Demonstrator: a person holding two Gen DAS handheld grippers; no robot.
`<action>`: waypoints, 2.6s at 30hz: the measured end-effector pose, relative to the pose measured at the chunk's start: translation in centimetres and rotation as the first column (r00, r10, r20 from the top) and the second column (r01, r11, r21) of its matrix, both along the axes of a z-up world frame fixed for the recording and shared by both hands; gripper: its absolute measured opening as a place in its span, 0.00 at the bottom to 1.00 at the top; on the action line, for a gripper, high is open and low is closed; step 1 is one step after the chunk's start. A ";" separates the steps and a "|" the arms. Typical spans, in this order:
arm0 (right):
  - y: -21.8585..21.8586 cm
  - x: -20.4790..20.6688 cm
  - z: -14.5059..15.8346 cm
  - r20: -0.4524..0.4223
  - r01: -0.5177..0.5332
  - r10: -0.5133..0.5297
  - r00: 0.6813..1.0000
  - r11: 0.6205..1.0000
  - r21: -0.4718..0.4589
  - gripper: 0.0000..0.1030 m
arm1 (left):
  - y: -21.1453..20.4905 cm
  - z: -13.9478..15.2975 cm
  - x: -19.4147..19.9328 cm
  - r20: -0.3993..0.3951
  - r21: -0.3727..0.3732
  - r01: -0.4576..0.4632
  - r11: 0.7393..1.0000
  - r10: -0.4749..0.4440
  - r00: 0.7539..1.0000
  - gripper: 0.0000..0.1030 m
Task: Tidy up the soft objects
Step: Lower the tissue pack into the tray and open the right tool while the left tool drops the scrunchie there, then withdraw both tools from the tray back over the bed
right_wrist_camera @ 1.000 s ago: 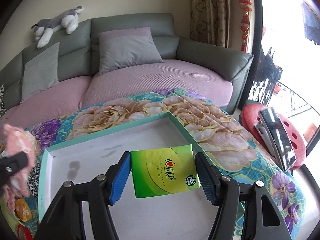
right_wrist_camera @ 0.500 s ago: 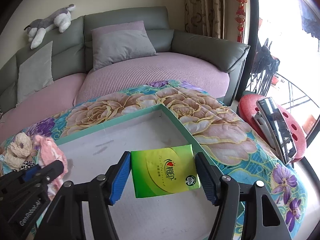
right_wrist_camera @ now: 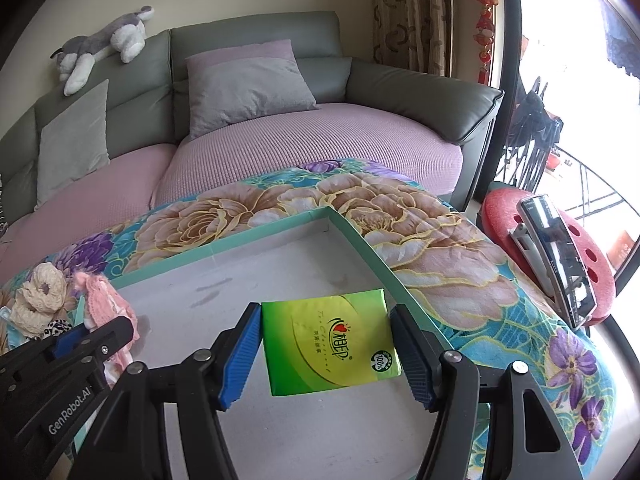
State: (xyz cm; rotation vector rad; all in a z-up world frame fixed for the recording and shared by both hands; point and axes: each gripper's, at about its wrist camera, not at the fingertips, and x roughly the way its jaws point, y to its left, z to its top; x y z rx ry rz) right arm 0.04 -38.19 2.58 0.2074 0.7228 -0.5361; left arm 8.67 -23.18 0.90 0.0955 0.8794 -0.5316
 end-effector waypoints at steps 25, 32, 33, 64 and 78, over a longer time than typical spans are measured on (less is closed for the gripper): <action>0.1 0.6 -0.5 -0.009 -0.048 0.049 0.999 0.996 0.069 0.79 | 3.7 2.6 -0.1 0.024 -0.016 -0.116 0.993 0.116 0.993 0.63; 0.3 0.7 -0.6 -0.024 -0.054 0.056 0.998 0.995 0.079 0.95 | 6.4 2.9 -0.1 0.033 -0.004 -0.204 0.979 0.204 0.978 0.86; 0.3 0.7 -0.6 -0.023 -0.060 0.062 0.998 0.995 0.085 1.00 | 6.9 2.8 -0.1 0.032 0.008 -0.228 0.974 0.228 0.973 0.87; 5.8 0.6 0.9 -0.057 -0.206 0.211 0.976 0.975 0.079 1.00 | 19.6 3.3 -3.3 0.079 -0.068 -0.474 0.878 0.479 0.874 0.97; 11.7 1.0 0.7 -0.027 -0.393 0.399 0.917 0.912 0.119 1.00 | 25.9 3.1 -5.6 0.099 -0.099 -0.574 0.813 0.582 0.807 0.97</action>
